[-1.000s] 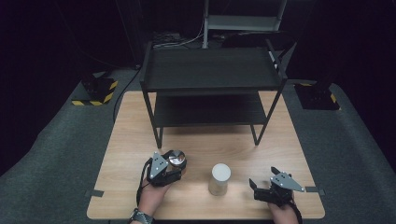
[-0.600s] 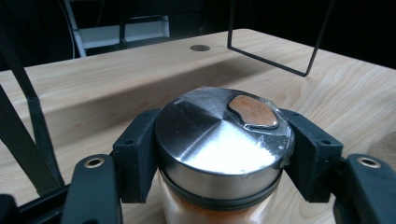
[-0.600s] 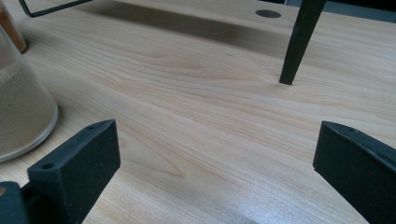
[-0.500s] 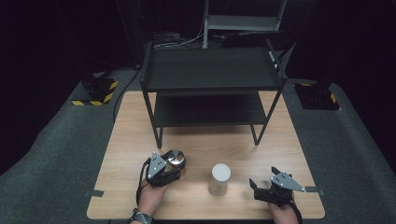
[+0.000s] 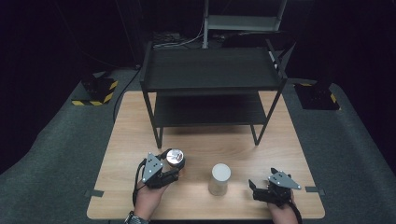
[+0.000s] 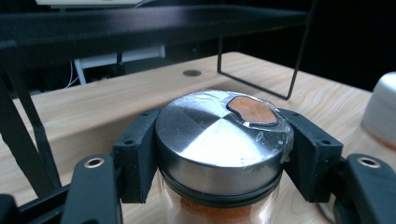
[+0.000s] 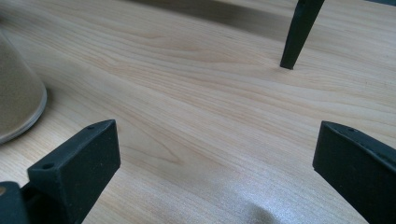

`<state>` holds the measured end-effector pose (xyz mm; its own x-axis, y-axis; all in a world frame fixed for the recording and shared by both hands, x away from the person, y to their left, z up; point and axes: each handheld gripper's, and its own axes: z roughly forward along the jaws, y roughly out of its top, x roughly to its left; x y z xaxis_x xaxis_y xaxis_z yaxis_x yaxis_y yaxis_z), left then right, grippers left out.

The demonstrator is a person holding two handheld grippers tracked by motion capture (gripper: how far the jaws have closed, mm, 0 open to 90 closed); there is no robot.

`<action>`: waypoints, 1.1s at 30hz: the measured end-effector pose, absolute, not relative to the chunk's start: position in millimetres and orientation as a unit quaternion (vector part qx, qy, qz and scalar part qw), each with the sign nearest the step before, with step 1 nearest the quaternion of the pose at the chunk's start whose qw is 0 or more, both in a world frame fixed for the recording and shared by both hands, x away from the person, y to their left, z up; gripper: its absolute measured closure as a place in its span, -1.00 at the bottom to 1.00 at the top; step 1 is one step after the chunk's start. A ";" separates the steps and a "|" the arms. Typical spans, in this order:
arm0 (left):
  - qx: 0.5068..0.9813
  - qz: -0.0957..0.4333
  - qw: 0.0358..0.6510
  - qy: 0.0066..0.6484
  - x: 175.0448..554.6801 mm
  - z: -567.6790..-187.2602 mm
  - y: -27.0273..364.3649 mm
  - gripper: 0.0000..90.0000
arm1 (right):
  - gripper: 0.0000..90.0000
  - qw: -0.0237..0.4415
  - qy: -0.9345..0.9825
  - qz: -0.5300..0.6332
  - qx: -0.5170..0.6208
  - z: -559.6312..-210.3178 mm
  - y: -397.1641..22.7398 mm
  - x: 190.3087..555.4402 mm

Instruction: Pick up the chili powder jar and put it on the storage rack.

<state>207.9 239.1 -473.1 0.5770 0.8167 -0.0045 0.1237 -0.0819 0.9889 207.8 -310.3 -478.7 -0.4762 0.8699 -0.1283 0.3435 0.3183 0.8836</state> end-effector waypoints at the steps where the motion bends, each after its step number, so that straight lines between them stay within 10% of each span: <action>1: 0.672 0.299 0.581 0.348 206.9 -470.5 239.1 -0.23 | -1.00 0.313 0.749 0.420 0.405 -478.6 -310.2 207.9; 33: 0.637 0.324 0.622 0.320 189.8 -399.0 249.7 -0.23 | -0.99 0.310 0.746 0.422 0.411 -478.5 -311.6 207.7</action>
<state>189.8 249.7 -399.0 0.5850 0.8109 0.0148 0.0040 -0.0211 0.9998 207.7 -311.6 -478.5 -0.4700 0.8752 -0.1144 0.3522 0.3047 0.8849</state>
